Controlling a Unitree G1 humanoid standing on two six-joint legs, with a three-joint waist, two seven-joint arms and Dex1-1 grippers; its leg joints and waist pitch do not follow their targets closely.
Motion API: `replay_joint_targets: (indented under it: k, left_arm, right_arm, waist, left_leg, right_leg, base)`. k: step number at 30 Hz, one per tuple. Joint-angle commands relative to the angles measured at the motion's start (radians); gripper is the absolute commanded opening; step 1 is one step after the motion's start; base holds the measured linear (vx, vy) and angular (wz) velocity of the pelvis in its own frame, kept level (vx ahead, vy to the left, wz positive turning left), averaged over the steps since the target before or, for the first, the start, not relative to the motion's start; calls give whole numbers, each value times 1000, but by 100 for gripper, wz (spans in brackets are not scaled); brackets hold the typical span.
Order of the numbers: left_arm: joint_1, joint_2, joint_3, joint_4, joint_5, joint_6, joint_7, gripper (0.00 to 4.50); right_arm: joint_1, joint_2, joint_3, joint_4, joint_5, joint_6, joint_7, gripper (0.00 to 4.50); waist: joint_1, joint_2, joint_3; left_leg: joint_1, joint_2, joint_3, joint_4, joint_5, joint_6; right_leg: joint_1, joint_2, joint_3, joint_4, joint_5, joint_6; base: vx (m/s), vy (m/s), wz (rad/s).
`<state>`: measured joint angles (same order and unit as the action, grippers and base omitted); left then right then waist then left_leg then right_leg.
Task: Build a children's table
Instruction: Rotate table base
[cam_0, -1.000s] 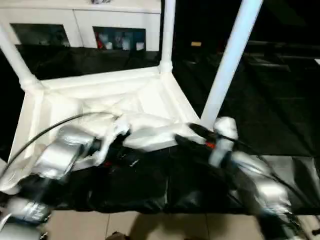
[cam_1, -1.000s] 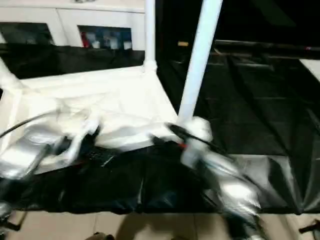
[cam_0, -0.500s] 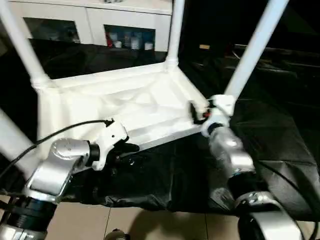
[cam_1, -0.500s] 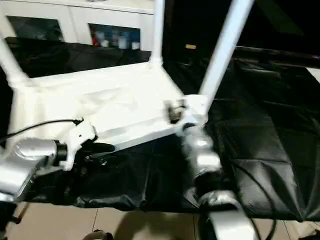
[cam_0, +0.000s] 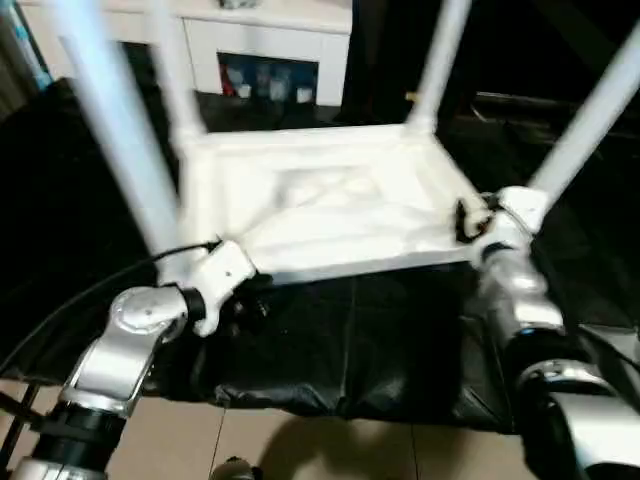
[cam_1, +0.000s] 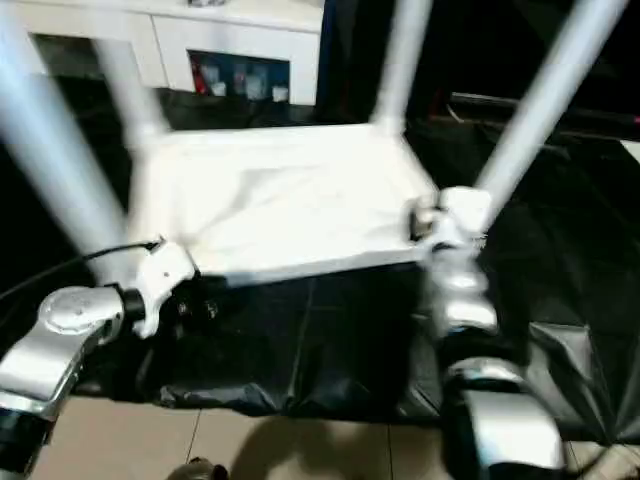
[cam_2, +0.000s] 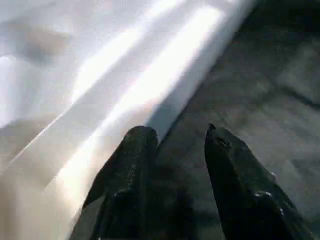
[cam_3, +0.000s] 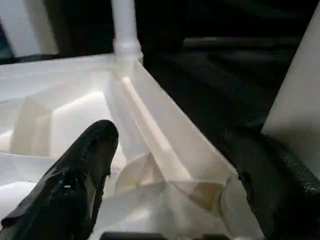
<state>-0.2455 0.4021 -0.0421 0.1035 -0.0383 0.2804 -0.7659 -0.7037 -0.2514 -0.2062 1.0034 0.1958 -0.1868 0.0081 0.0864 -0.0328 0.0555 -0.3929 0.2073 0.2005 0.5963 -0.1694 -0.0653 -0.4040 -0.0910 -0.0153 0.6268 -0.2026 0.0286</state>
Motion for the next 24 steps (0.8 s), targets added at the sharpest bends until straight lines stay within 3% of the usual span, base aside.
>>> replay_joint_targets:
  k: [1,2,3,5,6,8,11,12,13,14,15,16,17,19,22,24]
  left_arm:
    - [34,-63,90,-44,-71,14,85,229]
    - [56,-88,124,-66,-104,6,102,235]
    - [56,-88,124,-66,-104,6,102,238]
    - [140,-134,185,-128,-189,-23,142,263]
    - [156,-141,192,-140,-200,-29,147,274]
    - [221,-175,229,-183,-226,-78,169,281]
    - [290,-236,292,-202,-220,-194,228,318]
    - [304,-251,307,-207,-223,-212,243,321]
    - [311,-257,311,-210,-222,-228,251,321]
    - [347,-287,316,-224,-221,-288,283,321]
    - [347,-287,316,-224,-221,-288,283,325]
    - [356,-300,318,-227,-222,-313,297,345]
    - [356,-300,317,-227,-223,-315,297,358]
    - [363,-311,310,-219,-218,-352,308,365]
    - [252,-290,329,-90,-225,-349,308,402]
    - [185,-261,333,-16,-219,-354,292,408]
  right_arm:
    - [24,-6,34,-40,-24,-8,91,394]
    - [46,-1,53,-78,-24,9,141,394]
    - [46,-1,53,-78,-24,9,141,394]
    - [132,9,103,-226,8,79,275,394]
    - [149,10,112,-257,15,94,293,394]
    - [230,6,150,-388,27,147,314,429]
    - [343,-6,180,-548,22,209,308,446]
    - [369,-7,181,-583,22,229,300,450]
    - [383,-9,182,-601,18,237,297,450]
    - [454,-18,185,-690,7,284,284,450]
    - [454,-18,185,-690,7,284,284,450]
    - [479,-20,183,-727,0,312,275,450]
    - [481,-20,182,-730,0,314,274,450]
    - [522,-19,173,-795,-3,373,255,450]
    - [532,-14,177,-818,1,419,242,450]
    - [525,-16,188,-808,-14,457,232,450]
  waist:
    - [-11,19,-73]
    - [-13,16,-73]
    - [-16,15,-75]
    - [-24,21,-73]
    - [-25,15,-69]
    - [-25,19,-69]
    - [-24,21,-65]
    - [-24,25,-62]
    - [-25,24,-63]
    - [-24,24,-57]
    - [-24,24,-57]
    - [-23,33,-55]
    - [-25,27,-55]
    - [-26,27,-54]
    - [-30,20,-54]
    - [-29,25,-55]
  left_leg:
    - [20,6,-5,-64,-204,-32]
    - [16,7,-7,-64,-209,-23]
    - [18,6,-7,-65,-207,-9]
    - [19,8,-9,-66,-223,3]
    - [13,14,-11,-68,-219,17]
    - [21,14,-10,-69,-243,23]
    - [22,16,-11,-73,-254,18]
    - [27,20,-12,-79,-303,2]
    - [28,20,-13,-80,-318,-2]
    - [29,20,-14,-85,-366,-15]
    - [29,20,-14,-85,-366,-15]
    - [30,21,-17,-88,-394,-26]
    - [31,20,-18,-90,-412,-33]
    - [30,18,-19,-90,-424,-37]
    - [30,11,-18,-87,-443,-41]
    - [30,7,-22,-88,-425,-48]
  right_leg:
    - [43,-17,12,-54,11,-188]
    - [48,-18,12,-58,13,-194]
    - [43,-17,11,-60,5,-199]
    - [42,-16,12,-62,-15,-209]
    - [50,-18,13,-63,9,-207]
    - [42,-15,13,-71,-33,-207]
    - [39,-10,15,-79,-63,-191]
    - [34,-11,15,-87,-120,-173]
    - [33,-12,15,-88,-137,-170]
    - [27,-11,16,-97,-210,-144]
    - [27,-11,16,-97,-210,-144]
    - [24,-13,17,-99,-246,-129]
    - [23,-12,16,-105,-272,-111]
    - [19,-13,18,-109,-295,-92]
    - [12,-13,18,-115,-366,-65]
    - [11,-14,17,-115,-385,-53]
  base:
    - [0,0,0]
    - [0,0,0]
    - [0,0,0]
    - [0,0,0]
    - [0,0,0]
    - [0,0,0]
    - [0,0,0]
    - [0,0,0]
    - [0,0,0]
    - [0,0,0]
    - [0,0,0]
    - [0,0,0]
    - [0,0,0]
    - [0,0,0]
    - [0,0,0]
    - [0,0,0]
